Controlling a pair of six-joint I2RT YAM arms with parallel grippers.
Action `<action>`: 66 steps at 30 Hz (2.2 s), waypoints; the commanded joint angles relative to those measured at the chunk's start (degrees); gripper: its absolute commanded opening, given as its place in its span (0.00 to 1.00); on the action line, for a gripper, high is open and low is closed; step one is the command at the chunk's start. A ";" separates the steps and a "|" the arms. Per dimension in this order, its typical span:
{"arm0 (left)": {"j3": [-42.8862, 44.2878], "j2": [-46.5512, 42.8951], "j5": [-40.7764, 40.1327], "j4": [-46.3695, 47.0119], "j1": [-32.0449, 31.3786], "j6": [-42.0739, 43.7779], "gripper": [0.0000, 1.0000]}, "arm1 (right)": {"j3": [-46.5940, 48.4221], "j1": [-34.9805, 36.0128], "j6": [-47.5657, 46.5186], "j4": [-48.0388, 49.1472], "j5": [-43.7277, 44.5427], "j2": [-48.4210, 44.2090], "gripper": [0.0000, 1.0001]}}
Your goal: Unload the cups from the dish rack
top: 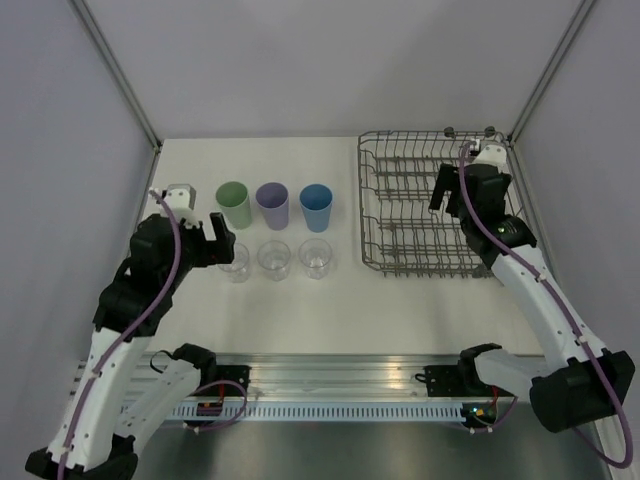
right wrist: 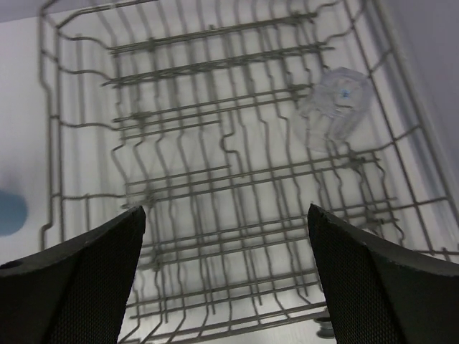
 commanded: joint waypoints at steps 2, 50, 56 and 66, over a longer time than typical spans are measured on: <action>-5.65 -10.02 -7.32 6.63 0.22 -3.20 1.00 | 3.25 -7.58 0.40 2.45 5.95 4.60 0.98; -15.07 -22.88 -5.48 10.51 -7.69 -3.20 1.00 | 32.79 -27.46 -10.50 -8.10 -11.72 53.39 0.93; -15.07 -22.52 -5.31 10.60 -7.95 -3.11 1.00 | 32.35 -27.46 -10.33 -8.01 -11.28 52.69 0.83; -15.07 -22.61 -5.31 10.60 -8.04 -3.02 1.00 | 31.91 -27.54 -10.24 -7.83 -10.40 50.93 0.58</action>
